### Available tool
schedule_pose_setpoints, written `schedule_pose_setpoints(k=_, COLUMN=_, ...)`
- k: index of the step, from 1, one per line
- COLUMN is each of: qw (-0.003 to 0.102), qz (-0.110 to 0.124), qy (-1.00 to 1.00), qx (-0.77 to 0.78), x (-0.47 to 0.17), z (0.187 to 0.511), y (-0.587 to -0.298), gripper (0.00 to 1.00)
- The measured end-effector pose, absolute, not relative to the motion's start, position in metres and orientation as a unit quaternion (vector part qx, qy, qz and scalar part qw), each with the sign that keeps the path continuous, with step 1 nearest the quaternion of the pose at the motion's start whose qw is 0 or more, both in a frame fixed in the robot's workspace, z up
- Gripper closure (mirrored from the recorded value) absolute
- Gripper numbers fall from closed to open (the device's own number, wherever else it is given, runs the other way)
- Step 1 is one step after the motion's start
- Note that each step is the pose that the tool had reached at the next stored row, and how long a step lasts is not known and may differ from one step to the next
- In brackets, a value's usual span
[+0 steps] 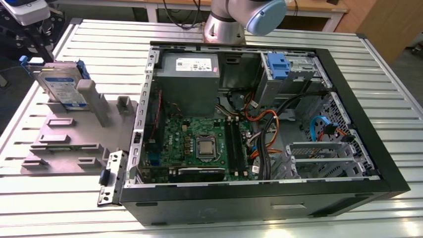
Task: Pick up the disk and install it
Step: 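Pick up the disk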
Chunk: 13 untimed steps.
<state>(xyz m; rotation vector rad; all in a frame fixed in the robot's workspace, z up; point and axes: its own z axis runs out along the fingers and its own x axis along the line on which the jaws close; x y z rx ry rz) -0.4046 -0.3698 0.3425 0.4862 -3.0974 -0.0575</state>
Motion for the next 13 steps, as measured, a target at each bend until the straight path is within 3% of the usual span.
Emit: schedule_pose_setpoints(k=13, qw=0.003, qz=-0.018, qy=-0.986, qx=0.168, x=-0.4046, z=0.3425, y=-0.3698, gripper=0.89)
